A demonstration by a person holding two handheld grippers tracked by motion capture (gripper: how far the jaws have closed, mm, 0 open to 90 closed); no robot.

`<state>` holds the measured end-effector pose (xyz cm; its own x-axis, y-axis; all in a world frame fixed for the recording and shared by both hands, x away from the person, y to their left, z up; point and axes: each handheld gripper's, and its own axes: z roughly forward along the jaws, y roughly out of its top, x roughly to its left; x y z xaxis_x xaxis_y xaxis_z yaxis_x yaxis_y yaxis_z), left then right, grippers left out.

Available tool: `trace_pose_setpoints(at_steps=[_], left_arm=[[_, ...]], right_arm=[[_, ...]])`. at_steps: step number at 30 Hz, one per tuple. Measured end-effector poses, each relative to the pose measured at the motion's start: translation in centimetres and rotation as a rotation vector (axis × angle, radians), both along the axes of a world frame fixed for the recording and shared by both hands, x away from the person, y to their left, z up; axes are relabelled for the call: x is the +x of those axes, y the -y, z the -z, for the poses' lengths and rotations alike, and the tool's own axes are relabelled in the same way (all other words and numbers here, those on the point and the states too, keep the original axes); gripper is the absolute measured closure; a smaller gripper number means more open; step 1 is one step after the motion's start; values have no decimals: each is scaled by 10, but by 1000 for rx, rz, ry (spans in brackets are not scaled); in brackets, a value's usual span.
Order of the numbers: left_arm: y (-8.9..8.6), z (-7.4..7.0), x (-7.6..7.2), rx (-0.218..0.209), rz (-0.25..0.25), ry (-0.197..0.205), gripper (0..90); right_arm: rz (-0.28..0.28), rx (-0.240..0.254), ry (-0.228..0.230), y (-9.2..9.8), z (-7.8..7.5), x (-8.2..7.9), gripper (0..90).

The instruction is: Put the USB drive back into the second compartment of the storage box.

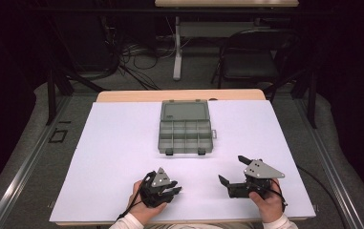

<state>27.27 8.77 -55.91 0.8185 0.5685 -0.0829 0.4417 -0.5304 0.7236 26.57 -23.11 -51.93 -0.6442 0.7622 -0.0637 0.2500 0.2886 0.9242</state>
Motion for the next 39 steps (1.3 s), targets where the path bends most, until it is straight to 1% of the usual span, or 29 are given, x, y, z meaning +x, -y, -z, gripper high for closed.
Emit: trace_pose_setpoints(at_steps=[4, 8, 11, 12, 14, 20, 22, 28, 33, 39], left_arm=[[1, 1, 0, 1, -3, 2, 712], [1, 2, 0, 12, 9, -3, 716], [3, 3, 0, 14, 3, -3, 724], [3, 3, 0, 25, 7, -2, 726], [3, 3, 0, 24, 5, -1, 729], [4, 3, -1, 37, 9, 12, 747], [5, 3, -2, 44, 9, 26, 754], [6, 3, -3, 53, 17, 33, 770], [7, 3, -5, 63, 28, 56, 784], [7, 3, -5, 64, 29, 58, 789]], right_arm=[[-1, -1, 0, 0, 0, 0, 54], [-4, -1, -1, 0, 0, 0, 54], [-2, -1, -2, 0, 0, 0, 55], [-2, -2, -1, 0, 0, 0, 55], [-4, -1, -1, 0, 0, 0, 55], [-6, -5, -1, 0, 1, 1, 56], [-7, -7, -1, 0, 1, 1, 56], [-10, -9, -1, 0, 1, 1, 57], [-11, -12, -1, -1, 1, 0, 58], [-10, -16, -1, -1, 1, 0, 59]])
